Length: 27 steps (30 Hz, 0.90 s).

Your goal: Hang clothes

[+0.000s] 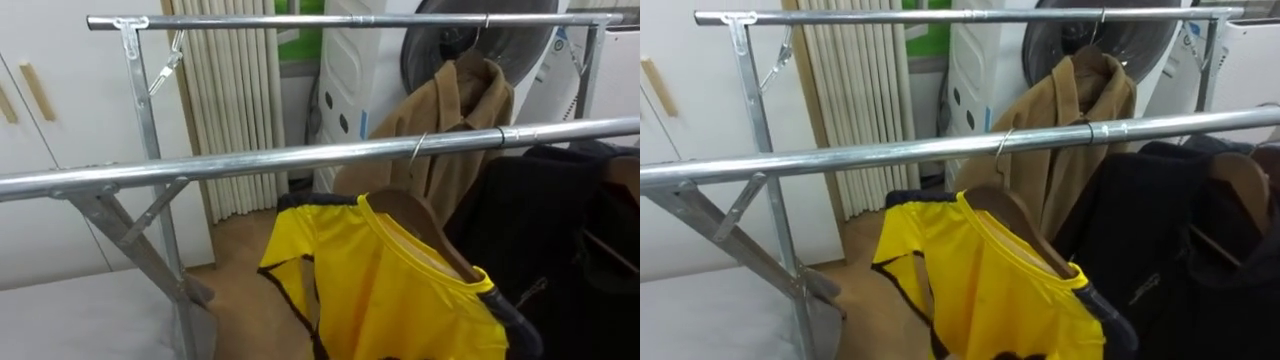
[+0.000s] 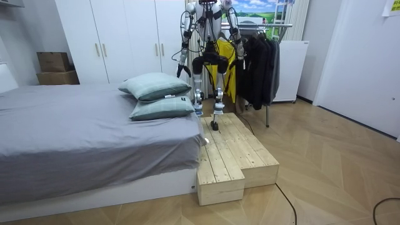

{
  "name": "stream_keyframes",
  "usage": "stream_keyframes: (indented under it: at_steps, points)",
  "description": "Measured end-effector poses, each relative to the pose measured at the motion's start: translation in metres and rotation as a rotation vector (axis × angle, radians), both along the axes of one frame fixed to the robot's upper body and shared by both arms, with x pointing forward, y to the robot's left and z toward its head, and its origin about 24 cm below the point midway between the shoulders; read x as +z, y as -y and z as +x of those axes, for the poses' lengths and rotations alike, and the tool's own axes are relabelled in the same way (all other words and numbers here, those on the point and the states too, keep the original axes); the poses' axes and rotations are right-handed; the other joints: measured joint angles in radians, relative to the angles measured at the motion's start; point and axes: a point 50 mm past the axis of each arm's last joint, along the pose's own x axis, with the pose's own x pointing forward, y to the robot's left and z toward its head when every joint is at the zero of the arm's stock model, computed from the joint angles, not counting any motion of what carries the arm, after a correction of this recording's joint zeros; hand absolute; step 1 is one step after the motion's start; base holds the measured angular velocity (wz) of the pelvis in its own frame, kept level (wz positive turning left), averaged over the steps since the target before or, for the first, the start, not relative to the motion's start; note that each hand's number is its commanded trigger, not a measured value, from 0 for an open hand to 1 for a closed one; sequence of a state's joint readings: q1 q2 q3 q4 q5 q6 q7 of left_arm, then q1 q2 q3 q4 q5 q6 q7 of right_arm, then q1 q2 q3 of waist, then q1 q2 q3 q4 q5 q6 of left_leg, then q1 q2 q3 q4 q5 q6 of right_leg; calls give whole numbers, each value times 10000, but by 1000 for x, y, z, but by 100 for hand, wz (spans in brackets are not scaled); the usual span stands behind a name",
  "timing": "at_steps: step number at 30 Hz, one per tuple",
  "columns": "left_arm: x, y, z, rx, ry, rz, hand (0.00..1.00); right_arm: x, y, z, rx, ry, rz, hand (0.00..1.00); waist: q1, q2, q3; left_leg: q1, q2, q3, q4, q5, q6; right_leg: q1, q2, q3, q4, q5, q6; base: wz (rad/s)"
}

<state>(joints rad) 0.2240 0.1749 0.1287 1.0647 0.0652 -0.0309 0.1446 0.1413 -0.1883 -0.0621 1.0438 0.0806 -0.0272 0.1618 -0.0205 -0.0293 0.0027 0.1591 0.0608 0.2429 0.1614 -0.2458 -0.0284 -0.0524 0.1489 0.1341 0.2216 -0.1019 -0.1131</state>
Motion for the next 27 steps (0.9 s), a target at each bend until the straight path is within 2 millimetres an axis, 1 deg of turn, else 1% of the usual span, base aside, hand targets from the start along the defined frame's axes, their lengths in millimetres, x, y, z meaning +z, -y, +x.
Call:
stream_keyframes:
  at_steps: [3, 4, 7, 9, 11, 15, 16, 17, 18, 19, 22, 27]
  points:
    - [-1, 2, -2, 94, -3, -115, 0, -5, -8, -10, -162, -353, 256, 0, -19, 18, -11, 2, 1, 1, -8, 0, 1, 1, -7, -37, -4, 29, -3, 0]
    - [-2, 4, -3, 110, -41, -166, 0, -7, -8, -15, -305, -494, 319, 0, -16, 90, 3, 4, 0, 12, -24, -4, 6, -3, -10, -47, -9, 31, -1, 0]
    - [-5, 9, -8, 181, -253, -337, 0, -9, -8, -23, -697, -728, 423, 0, -25, 143, -29, -9, -4, 3, -106, -39, 51, -16, -4, -58, -14, 47, 11, -1]
    - [-7, 13, -11, 236, -369, -561, 0, -10, -7, -30, -1218, -816, 531, 0, -73, 195, -54, -19, -5, -24, -125, -61, 67, -1, -39, -163, -47, 54, 13, 4]
    - [-8, 17, -12, 186, -386, -902, 0, -12, -7, -41, -2052, -1032, 722, 0, -98, 241, -68, -25, -6, -37, -167, -71, 80, 19, -61, -266, -59, 57, 17, 8]
    - [-8, 18, -12, 199, -373, -1196, 0, -13, -8, -50, -2682, -1162, 855, 0, -136, 290, -96, -86, -5, -39, -142, -70, 81, 20, -65, -281, -146, 61, 22, 0]
    - [-9, 19, -12, 182, -372, -1309, 0, -13, -8, -52, -2775, -1191, 866, 0, -147, 323, -93, -74, -6, -38, -128, -69, 83, 13, -69, -240, -173, 61, 23, 0]
    - [-9, 19, -13, 237, -408, -1400, 0, -14, -8, -53, -2864, -1234, 873, 0, -152, 317, -109, -40, -13, -37, -101, -68, 84, 15, -69, -204, -177, 61, 24, 0]
    - [-9, 19, -14, 288, -425, -1444, 0, -14, -8, -54, -2913, -1256, 870, 0, -153, 315, -109, -23, -16, -37, -98, -67, 85, 19, -69, -192, -178, 60, 25, -4]
    - [-10, 19, -16, 431, -488, -1578, 0, -14, -8, -55, -3004, -1331, 836, 0, -150, 285, -79, -15, -18, -53, -96, -65, 85, 27, -70, -194, -182, 58, 28, 0]
    - [-11, 20, -19, 781, -516, -1834, 0, -15, -9, -53, -3146, -1335, 902, 0, -166, 292, -29, -2, -18, -59, -97, -65, 85, 39, -71, -206, -195, 35, 56, 0]
    - [-12, 21, -24, 1543, -564, -2226, 0, -16, -11, -55, -3603, -1494, 1111, 0, -124, 264, -18, -5, -25, -72, -97, -65, 86, 19, -63, -148, -187, 14, 69, 0]
